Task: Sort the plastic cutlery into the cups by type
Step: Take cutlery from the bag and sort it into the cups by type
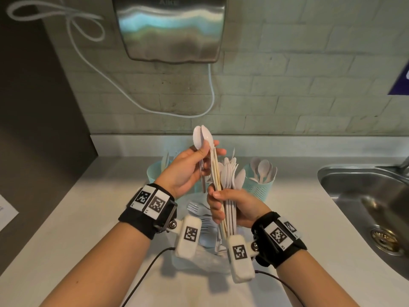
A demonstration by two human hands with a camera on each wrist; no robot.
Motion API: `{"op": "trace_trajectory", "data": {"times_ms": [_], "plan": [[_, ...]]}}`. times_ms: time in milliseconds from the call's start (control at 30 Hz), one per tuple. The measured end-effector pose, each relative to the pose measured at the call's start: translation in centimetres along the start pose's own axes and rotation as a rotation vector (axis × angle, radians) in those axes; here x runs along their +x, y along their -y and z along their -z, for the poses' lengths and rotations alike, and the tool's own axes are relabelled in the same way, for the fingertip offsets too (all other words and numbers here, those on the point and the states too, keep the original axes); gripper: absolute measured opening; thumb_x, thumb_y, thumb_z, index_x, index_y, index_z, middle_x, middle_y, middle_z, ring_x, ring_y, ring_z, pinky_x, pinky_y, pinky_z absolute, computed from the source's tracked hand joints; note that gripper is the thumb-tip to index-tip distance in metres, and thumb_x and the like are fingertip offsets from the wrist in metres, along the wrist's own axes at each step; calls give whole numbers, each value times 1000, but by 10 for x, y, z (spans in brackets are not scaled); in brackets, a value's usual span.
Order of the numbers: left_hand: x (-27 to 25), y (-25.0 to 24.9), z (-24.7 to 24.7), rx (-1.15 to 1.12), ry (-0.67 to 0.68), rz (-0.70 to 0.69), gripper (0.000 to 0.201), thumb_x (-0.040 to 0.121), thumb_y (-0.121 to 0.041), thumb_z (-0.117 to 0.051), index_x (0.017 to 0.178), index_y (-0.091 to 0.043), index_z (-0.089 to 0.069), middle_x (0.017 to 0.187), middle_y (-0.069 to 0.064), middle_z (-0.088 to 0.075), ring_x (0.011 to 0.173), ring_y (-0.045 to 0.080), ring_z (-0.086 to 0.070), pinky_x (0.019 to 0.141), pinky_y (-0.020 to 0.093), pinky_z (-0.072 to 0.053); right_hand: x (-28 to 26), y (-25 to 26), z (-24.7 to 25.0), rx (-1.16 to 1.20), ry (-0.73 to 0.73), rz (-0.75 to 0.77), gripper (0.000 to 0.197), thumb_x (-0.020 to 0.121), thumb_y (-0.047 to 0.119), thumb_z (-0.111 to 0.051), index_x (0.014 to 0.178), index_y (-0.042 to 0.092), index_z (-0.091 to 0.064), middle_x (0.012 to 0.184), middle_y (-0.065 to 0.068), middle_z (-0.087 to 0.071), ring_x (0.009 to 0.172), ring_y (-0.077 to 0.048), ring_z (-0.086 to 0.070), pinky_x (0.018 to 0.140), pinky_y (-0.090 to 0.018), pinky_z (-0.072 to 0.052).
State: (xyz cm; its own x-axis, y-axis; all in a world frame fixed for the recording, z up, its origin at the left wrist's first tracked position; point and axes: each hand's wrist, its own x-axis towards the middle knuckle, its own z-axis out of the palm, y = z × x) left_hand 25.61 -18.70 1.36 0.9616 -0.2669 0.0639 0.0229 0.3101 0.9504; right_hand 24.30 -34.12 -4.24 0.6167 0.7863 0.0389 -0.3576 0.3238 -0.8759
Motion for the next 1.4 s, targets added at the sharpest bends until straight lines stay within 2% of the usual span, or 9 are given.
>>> {"op": "trace_trajectory", "data": {"times_ms": [133, 233, 367, 500, 633, 733, 967, 1200, 1400], "plan": [[0, 2, -2, 17, 31, -1, 37, 82, -42, -50, 103, -17, -65, 93, -2, -71, 94, 17, -58, 89, 32, -46, 2, 1, -1, -2, -9, 10, 23, 75, 23, -74, 87, 13, -57, 62, 0, -51, 48, -12, -53, 53, -27, -51], [1, 1, -5, 0, -8, -36, 27, 91, -36, -46, 89, -17, -64, 85, -1, -69, 82, 16, -55, 80, 31, -47, 1, 2, 0, 20, -15, 12, 25, 73, 23, -76, 88, 13, -58, 61, 0, -52, 47, -12, -53, 52, -26, -50], [11, -9, 0, -105, -214, -141, 29, 99, -33, -39, 81, -17, -54, 75, -1, -66, 67, 12, -48, 65, 27, -40, -2, 2, 4, 23, -21, 7, 23, 74, 21, -76, 89, 12, -61, 61, 0, -53, 47, -11, -54, 51, -25, -50], [22, -19, 15, -229, -393, -229, 28, 101, -30, -36, 80, -15, -47, 62, -1, -60, 61, 11, -56, 62, 23, -50, -7, 2, 4, 19, -68, 51, 14, 76, 12, -70, 87, 10, -62, 59, -1, -51, 45, -12, -51, 49, -25, -48], [18, -5, 20, -42, -242, -94, 24, 99, -27, -42, 81, -13, -49, 53, -7, -38, 50, 11, -38, 48, 19, -38, -9, 8, 2, 28, -90, 92, 15, 75, 7, -67, 89, 9, -63, 57, -1, -49, 42, -11, -49, 46, -24, -45], [8, 10, 15, 99, -42, 50, 24, 87, -34, -56, 84, -11, -58, 55, -5, -43, 47, 6, -35, 42, 15, -30, -7, 11, 1, 36, -70, 96, 26, 69, 15, -77, 90, 8, -63, 55, 0, -48, 40, -10, -48, 45, -22, -44], [-3, 15, 8, 221, 346, 144, 50, 66, -57, -72, 76, -11, -57, 57, -6, -55, 58, 11, -53, 63, 23, -40, -6, 11, -1, 58, -18, 119, 24, 71, 17, -75, 90, 6, -64, 54, -1, -52, 39, -9, -49, 44, -22, -44], [1, 18, 6, 218, 336, 93, 64, 50, -57, -83, 77, -5, -58, 52, -4, -60, 53, 7, -60, 62, 19, -50, -7, 10, 0, 62, 14, 71, 19, 71, 19, -75, 85, 10, -67, 56, 0, -56, 41, -11, -54, 46, -22, -47], [8, 13, 7, 70, 138, 25, 77, 42, -59, -85, 101, -14, -64, 74, -3, -70, 52, 6, -42, 47, 15, -34, -8, 8, 1, 59, -33, 37, 23, 68, 21, -79, 86, 11, -67, 55, 1, -52, 39, -10, -49, 45, -22, -45]]}}
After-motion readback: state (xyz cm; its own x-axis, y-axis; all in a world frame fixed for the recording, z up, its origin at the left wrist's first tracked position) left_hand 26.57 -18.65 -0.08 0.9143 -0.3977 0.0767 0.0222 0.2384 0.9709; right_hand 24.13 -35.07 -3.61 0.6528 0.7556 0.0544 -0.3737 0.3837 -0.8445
